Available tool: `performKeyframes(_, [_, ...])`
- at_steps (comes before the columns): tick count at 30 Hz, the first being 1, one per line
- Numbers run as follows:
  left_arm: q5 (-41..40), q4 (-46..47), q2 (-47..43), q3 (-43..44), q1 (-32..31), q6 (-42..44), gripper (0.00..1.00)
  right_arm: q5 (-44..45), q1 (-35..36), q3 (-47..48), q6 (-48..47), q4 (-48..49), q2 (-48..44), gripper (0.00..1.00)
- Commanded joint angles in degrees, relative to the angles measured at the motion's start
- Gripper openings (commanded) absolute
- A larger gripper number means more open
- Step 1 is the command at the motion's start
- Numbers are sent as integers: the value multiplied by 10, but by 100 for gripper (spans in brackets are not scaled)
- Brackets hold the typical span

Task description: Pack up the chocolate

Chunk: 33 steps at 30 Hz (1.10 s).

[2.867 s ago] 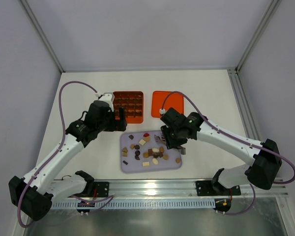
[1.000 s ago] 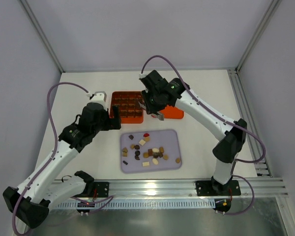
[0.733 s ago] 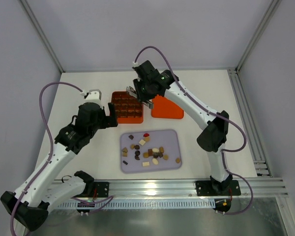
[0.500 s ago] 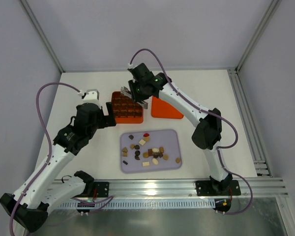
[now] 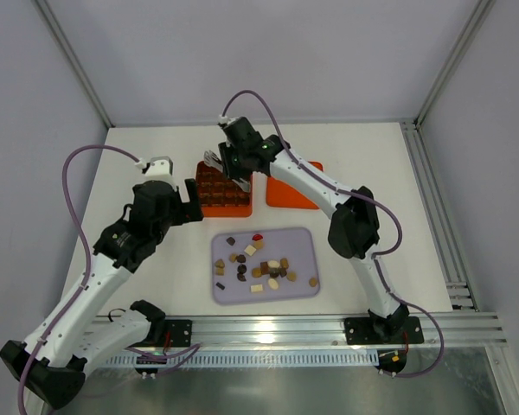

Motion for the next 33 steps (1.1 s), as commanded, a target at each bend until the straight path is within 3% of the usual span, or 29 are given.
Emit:
performKeyframes(1, [-3, 15, -5, 2, 3, -2, 100, -6, 7, 13, 8, 39, 6, 34])
performKeyframes(23, [12, 16, -5, -4, 6, -5, 100, 27, 20, 4, 5, 34, 23, 42])
performKeyframes(33, [12, 16, -9, -3, 9, -4, 100, 52, 20, 9, -11, 4, -39, 42])
